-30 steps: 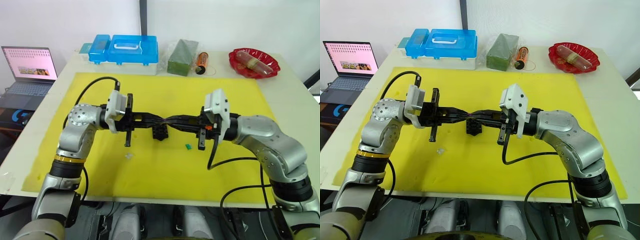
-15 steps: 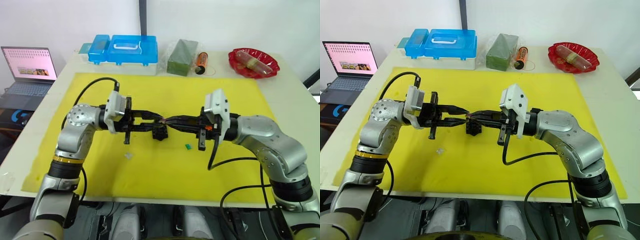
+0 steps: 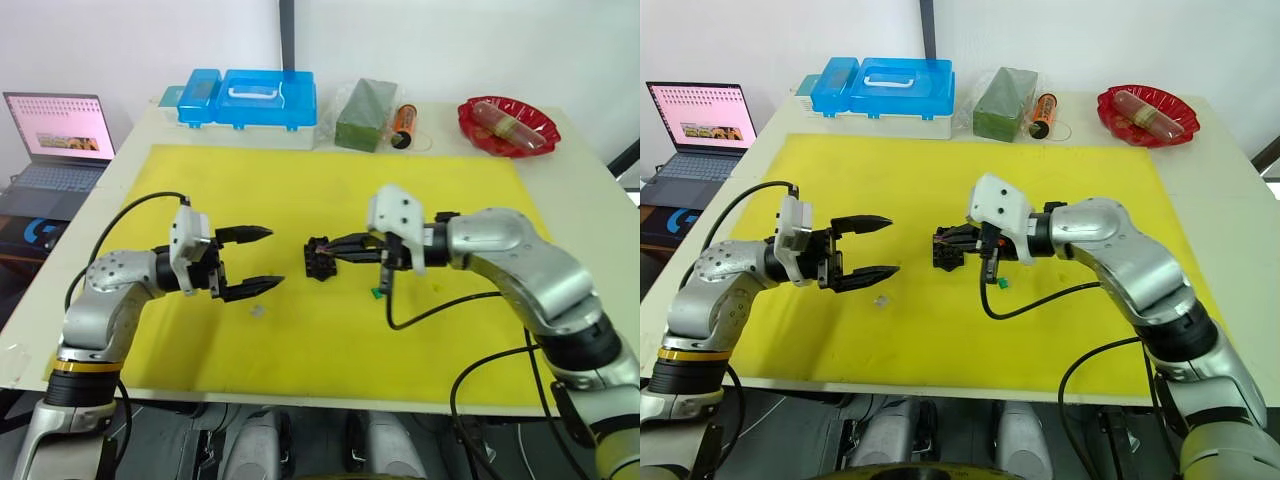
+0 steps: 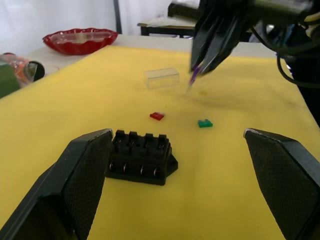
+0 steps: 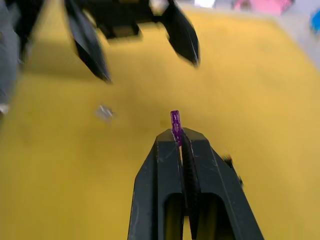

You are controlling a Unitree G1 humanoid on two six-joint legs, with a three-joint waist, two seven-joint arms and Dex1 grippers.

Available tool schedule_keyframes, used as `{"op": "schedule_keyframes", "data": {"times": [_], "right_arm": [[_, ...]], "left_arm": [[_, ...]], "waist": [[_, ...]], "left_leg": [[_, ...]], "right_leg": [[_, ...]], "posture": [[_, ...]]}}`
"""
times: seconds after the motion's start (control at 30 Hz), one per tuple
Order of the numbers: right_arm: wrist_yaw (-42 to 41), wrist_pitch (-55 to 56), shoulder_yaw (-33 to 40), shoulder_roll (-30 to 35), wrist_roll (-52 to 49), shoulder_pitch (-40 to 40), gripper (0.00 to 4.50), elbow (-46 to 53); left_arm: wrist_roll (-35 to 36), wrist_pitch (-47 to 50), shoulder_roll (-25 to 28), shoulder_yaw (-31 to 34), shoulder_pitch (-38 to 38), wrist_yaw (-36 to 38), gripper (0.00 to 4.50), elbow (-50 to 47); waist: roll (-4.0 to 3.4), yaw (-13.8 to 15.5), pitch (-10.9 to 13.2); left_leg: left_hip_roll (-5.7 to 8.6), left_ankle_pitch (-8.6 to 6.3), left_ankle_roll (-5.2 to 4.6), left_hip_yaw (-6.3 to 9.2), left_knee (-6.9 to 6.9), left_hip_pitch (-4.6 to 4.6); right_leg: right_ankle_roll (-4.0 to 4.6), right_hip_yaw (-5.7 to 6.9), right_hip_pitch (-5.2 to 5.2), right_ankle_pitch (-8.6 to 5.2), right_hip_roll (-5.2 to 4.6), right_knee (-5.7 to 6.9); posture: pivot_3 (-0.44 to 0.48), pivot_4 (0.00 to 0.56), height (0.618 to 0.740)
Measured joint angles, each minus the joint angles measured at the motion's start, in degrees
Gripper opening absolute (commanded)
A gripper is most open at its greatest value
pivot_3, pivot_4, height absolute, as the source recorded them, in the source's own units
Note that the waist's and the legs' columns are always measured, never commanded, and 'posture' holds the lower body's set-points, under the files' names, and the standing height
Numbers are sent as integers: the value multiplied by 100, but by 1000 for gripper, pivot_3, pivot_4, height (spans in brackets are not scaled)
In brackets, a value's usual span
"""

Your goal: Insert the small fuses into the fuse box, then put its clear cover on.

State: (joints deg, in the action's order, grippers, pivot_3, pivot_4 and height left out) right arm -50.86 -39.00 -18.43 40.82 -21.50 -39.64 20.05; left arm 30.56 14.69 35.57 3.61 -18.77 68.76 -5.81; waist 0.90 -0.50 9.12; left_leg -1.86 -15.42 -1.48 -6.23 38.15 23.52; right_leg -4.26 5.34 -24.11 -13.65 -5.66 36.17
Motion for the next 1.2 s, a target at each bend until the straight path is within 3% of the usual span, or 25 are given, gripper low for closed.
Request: {"op": "schedule_keyframes", "data": {"times": [0.43, 1.2], "right_arm": [[-468, 41, -547, -200, 779, -442, 0, -685], [-848, 264, -728, -503, 1321, -516, 0, -1033]], "left_arm": [[-382, -488, -55, -470, -103, 398, 4457, 541], [-677, -951, -353, -730, -472, 592, 4457, 1028]], "waist": [[-1, -15, 1], [-1, -17, 1]], "left_leg": [[-2, 0, 0, -3, -2, 1], [-1, 0, 0, -5, -1, 2]], "right_leg": [[-1, 1, -5, 0, 3, 1], [-1, 1, -6, 1, 2, 3]], "posture": [[0, 150, 740], [0, 150, 740]]}}
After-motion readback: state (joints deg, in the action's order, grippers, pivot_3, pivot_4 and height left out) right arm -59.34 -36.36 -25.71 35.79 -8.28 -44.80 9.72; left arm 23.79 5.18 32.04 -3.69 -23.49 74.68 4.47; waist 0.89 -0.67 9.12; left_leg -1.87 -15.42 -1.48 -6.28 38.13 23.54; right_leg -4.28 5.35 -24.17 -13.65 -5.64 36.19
